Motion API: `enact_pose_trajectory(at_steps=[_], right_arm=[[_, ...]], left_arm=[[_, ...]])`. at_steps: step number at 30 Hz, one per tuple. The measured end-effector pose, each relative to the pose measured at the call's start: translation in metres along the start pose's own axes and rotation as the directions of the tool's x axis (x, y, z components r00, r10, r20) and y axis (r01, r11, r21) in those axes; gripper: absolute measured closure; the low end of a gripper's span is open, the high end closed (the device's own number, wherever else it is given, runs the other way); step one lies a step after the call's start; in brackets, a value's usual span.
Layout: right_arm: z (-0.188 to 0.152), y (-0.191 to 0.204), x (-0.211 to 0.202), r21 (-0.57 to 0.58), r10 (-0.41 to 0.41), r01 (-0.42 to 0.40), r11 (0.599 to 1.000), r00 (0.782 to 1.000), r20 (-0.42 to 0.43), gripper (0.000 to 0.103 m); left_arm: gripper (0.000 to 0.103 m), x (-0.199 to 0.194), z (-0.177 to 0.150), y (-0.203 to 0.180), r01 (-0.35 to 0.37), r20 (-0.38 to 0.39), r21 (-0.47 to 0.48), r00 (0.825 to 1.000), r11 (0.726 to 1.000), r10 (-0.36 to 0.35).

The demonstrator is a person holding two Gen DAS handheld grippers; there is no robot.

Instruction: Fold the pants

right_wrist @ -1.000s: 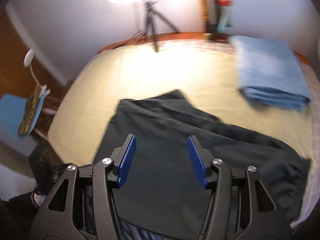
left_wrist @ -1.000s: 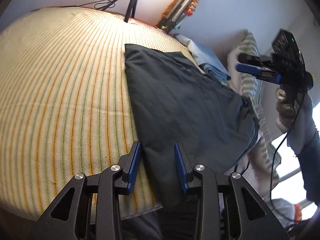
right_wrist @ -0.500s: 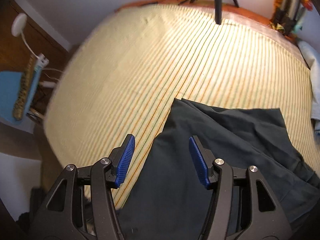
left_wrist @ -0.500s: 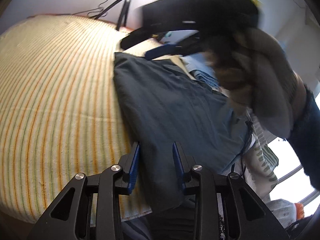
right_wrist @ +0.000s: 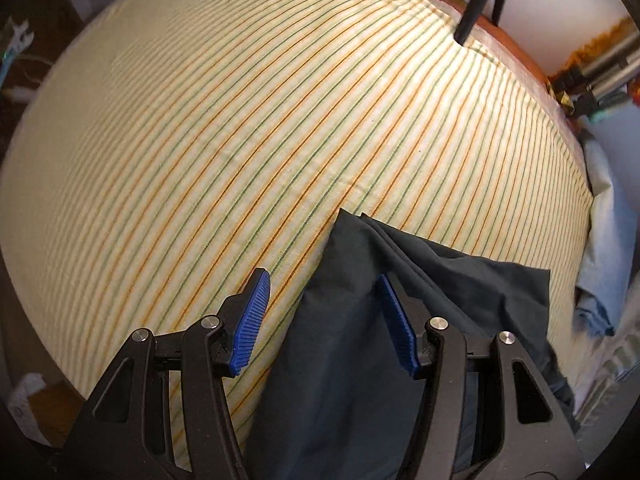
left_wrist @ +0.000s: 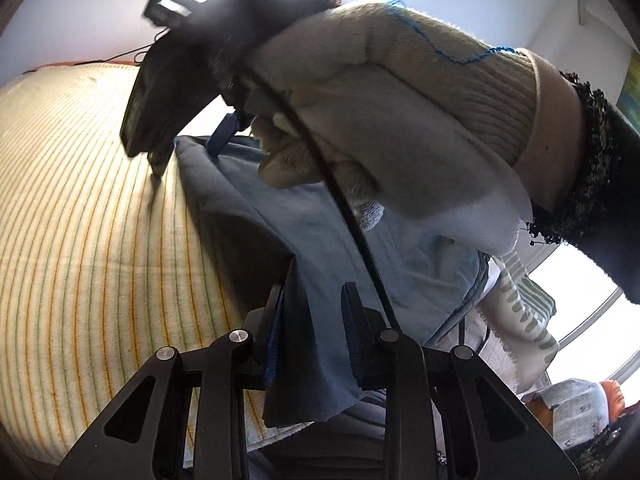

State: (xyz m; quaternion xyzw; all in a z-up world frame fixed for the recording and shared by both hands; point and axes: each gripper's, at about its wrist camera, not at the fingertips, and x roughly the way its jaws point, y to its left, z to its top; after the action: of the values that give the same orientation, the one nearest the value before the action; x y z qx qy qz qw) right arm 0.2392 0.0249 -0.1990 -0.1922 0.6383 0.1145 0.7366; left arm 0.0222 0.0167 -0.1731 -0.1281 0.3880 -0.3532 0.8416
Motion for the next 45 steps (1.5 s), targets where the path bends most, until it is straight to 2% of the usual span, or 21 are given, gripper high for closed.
enact_pose_trajectory(at_steps=[3,5,6,7,8,9,11,15,17,19,20,21,22,23,28,34,38,45], right_arm=[[-0.002,0.005,0.001,-0.019,-0.011,0.011,1.000,1.000,0.000,0.046],[-0.002,0.004,0.000,-0.012,0.005,-0.005,1.000,1.000,0.001,0.067],[-0.003,0.002,0.000,-0.002,0.003,-0.003,1.000,1.000,0.004,0.072],[-0.001,-0.001,-0.001,0.006,0.003,-0.003,1.000,1.000,0.006,0.082],[-0.001,-0.006,-0.001,0.016,0.011,-0.011,1.000,1.000,0.008,0.085],[-0.001,-0.013,-0.003,0.030,0.032,-0.033,0.999,0.999,0.013,0.087],[-0.004,-0.026,-0.006,0.078,0.089,-0.091,0.993,0.996,0.029,0.092],[-0.011,-0.051,-0.011,0.155,0.175,-0.186,0.970,0.981,0.080,0.095],[-0.015,-0.060,-0.015,0.180,0.204,-0.221,0.959,0.973,0.109,0.096],[-0.015,-0.070,-0.022,0.196,0.226,-0.250,0.948,0.965,0.136,0.097],[-0.017,-0.076,-0.026,0.206,0.245,-0.275,0.939,0.957,0.157,0.097],[-0.017,-0.082,-0.028,0.211,0.256,-0.289,0.934,0.952,0.169,0.097],[-0.019,-0.087,-0.032,0.217,0.264,-0.303,0.928,0.946,0.189,0.097],[-0.020,-0.094,-0.036,0.225,0.270,-0.314,0.922,0.940,0.206,0.097],[-0.034,-0.106,-0.056,0.248,0.304,-0.371,0.895,0.913,0.272,0.098],[-0.059,-0.124,-0.084,0.289,0.330,-0.446,0.847,0.868,0.371,0.098],[-0.075,-0.146,-0.100,0.316,0.331,-0.486,0.815,0.837,0.435,0.098],[-0.116,-0.190,-0.126,0.362,0.297,-0.517,0.776,0.805,0.514,0.098]], left_arm=[[0.078,0.002,0.000,-0.003,-0.011,-0.002,0.005,1.000,1.000,0.011],[0.078,0.002,-0.001,-0.005,-0.024,-0.010,0.009,1.000,1.000,0.024],[0.078,0.002,-0.002,-0.006,-0.044,-0.014,0.018,0.999,0.999,0.044],[0.075,0.001,-0.003,-0.009,-0.063,-0.014,0.027,0.998,0.998,0.063],[0.068,0.000,-0.003,-0.012,-0.089,-0.010,0.036,0.996,0.995,0.090],[0.056,0.000,-0.004,-0.014,-0.123,-0.012,0.047,0.992,0.991,0.124],[0.045,0.001,-0.007,-0.016,-0.175,-0.014,0.046,0.984,0.984,0.175],[0.044,0.013,-0.012,-0.002,-0.170,-0.072,-0.054,0.984,0.984,0.165],[0.044,0.011,-0.012,0.006,-0.148,-0.060,-0.099,0.988,0.984,0.143],[0.048,0.010,-0.011,0.008,-0.130,-0.057,-0.120,0.991,0.984,0.124],[0.053,0.010,-0.010,0.009,-0.124,-0.053,-0.123,0.992,0.985,0.118],[0.075,0.009,-0.010,0.009,-0.119,-0.054,-0.123,0.992,0.985,0.113],[0.088,0.008,-0.009,0.011,-0.107,-0.058,-0.120,0.993,0.987,0.101],[0.096,0.008,-0.009,0.011,-0.097,-0.057,-0.116,0.994,0.989,0.091],[0.096,-0.001,-0.002,-0.013,-0.033,-0.016,-0.058,0.999,0.998,0.032],[0.097,-0.003,0.017,-0.040,0.033,0.004,0.027,0.999,0.999,-0.033],[0.097,0.000,0.027,-0.050,0.095,0.001,0.047,0.995,0.994,-0.095],[0.098,0.013,0.038,-0.081,0.187,-0.031,0.094,0.982,0.978,-0.185]])
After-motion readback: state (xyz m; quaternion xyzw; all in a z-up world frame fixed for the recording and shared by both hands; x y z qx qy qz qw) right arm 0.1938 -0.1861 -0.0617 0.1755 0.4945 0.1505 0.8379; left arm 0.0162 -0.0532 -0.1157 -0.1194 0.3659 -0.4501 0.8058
